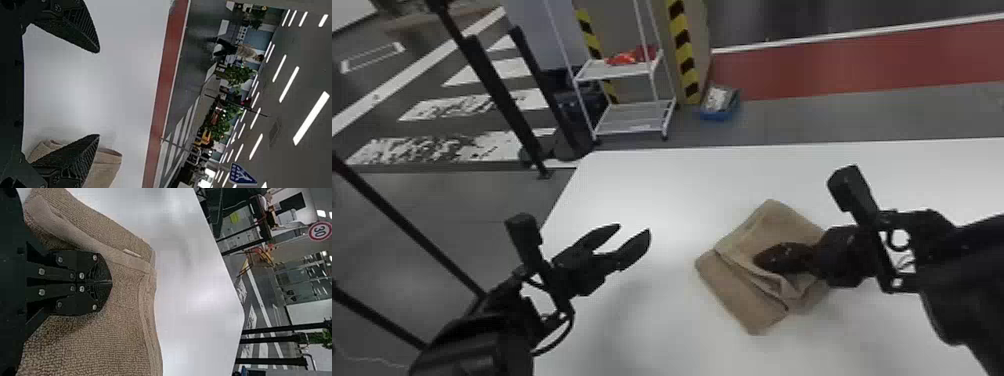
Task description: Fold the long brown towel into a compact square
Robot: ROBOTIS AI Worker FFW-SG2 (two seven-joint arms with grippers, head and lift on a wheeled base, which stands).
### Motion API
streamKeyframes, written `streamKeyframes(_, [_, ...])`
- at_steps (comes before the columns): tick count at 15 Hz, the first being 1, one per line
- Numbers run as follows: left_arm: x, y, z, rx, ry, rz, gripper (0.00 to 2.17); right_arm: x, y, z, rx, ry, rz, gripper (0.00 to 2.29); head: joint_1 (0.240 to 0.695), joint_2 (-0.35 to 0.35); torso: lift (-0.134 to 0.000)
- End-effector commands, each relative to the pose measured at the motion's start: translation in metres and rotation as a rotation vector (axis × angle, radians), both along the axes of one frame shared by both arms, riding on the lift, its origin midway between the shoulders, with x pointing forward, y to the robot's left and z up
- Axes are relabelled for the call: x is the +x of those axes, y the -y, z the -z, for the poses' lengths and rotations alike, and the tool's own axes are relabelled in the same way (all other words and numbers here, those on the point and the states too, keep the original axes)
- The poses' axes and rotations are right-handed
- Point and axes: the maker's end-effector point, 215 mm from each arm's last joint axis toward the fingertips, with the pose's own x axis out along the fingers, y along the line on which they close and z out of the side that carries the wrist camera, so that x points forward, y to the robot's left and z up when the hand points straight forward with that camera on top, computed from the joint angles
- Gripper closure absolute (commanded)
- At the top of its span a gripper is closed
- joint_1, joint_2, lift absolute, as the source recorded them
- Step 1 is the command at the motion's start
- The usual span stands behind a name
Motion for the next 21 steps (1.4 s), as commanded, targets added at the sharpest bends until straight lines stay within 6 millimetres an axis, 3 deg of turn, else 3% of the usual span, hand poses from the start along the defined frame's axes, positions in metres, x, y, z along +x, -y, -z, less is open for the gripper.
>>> streamKeyframes(1, [0.001, 0.002, 0.001, -0.003, 0.000, 0.003, 0.12, -0.016, -0.012, -0.031, 0.127, -0.006, -0.035, 1.76, 0.695, 0.350, -0.125])
streamKeyframes(3, [0.001, 0.002, 0.000, -0.001, 0.000, 0.003, 0.12, -0.044, -0.034, -0.035, 0.196, -0.048, -0.101, 1.76, 0.695, 0.350, -0.125])
streamKeyframes(5, [-0.001, 0.002, 0.000, -0.001, -0.002, 0.003, 0.12, -0.086, -0.062, -0.008, 0.159, -0.093, -0.198, 1.76, 0.695, 0.350, -0.125])
streamKeyframes(7, [-0.002, -0.001, 0.000, 0.002, -0.002, -0.001, 0.12, -0.120, -0.077, 0.009, 0.146, -0.153, -0.274, 1.76, 0.695, 0.350, -0.125])
streamKeyframes(9, [-0.002, 0.000, 0.000, 0.001, -0.002, 0.001, 0.12, -0.132, -0.079, 0.021, 0.122, -0.175, -0.295, 1.76, 0.695, 0.350, -0.125])
streamKeyframes(11, [-0.002, 0.000, 0.000, 0.004, -0.003, 0.003, 0.12, -0.135, -0.074, 0.028, 0.076, -0.198, -0.281, 1.76, 0.695, 0.350, -0.125])
streamKeyframes(14, [-0.002, -0.005, 0.001, 0.007, -0.009, 0.000, 0.12, -0.140, -0.066, 0.021, 0.027, -0.235, -0.234, 1.76, 0.695, 0.350, -0.125])
streamKeyframes(21, [-0.001, -0.004, 0.004, 0.004, -0.013, 0.003, 0.12, -0.093, -0.028, 0.019, -0.065, -0.159, -0.075, 1.76, 0.695, 0.350, -0.125])
